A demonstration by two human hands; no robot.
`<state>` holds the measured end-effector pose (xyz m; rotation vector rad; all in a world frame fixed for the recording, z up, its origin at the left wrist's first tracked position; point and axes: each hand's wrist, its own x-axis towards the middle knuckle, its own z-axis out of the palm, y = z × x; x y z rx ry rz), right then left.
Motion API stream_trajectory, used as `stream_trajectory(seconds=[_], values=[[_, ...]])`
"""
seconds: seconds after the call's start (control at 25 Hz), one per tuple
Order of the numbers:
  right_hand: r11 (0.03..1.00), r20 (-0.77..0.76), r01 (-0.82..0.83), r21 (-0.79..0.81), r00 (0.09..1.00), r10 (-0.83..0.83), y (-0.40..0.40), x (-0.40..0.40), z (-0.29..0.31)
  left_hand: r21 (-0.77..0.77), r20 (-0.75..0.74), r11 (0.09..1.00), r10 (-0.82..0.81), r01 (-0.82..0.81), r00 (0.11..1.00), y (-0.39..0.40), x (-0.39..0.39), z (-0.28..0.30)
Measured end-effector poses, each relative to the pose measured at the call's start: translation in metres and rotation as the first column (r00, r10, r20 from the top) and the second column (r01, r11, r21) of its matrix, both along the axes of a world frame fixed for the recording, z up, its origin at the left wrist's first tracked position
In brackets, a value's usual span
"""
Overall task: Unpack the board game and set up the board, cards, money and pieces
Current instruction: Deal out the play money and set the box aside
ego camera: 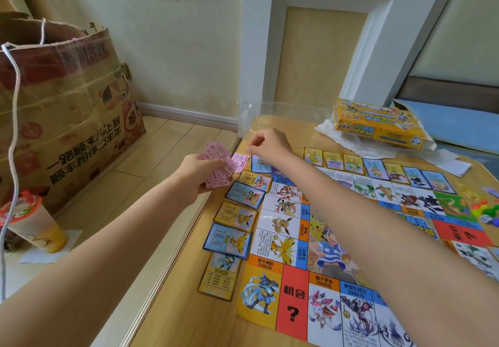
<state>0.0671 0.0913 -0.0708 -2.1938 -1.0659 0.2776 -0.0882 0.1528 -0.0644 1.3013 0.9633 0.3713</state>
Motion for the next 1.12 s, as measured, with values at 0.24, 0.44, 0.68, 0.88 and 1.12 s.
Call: stream_trajectory(seconds=[0.24, 0.44, 0.68, 0.88, 1.12], values=[[0.976, 0.108, -0.109, -0.19, 0.985, 0.131, -0.043, 0.0, 0.0, 0.008, -0.058, 1.0, -0.022, 0.022, 0.998, -0.003, 0.001, -0.002], [0.958, 0.113, -0.146, -0.247, 0.977, 0.179, -0.051, -0.006, -0.005, 0.011, -0.059, 1.0, -0.02, 0.02, 0.998, -0.004, 0.0, -0.003], [0.958, 0.118, -0.131, -0.256, 0.979, 0.165, -0.047, -0.004, -0.005, 0.006, -0.047, 1.0, -0.013, 0.013, 0.999, -0.004, 0.001, -0.003], [0.97, 0.094, -0.139, -0.2, 0.983, 0.16, -0.053, 0.0, -0.006, 0.009, -0.046, 1.0, -0.018, 0.019, 0.999, -0.004, 0.002, -0.005], [0.997, 0.083, -0.061, -0.046, 0.995, 0.064, -0.06, 0.002, 0.002, -0.017, 0.022, 1.0, -0.003, 0.003, 1.0, -0.007, -0.001, 0.002]])
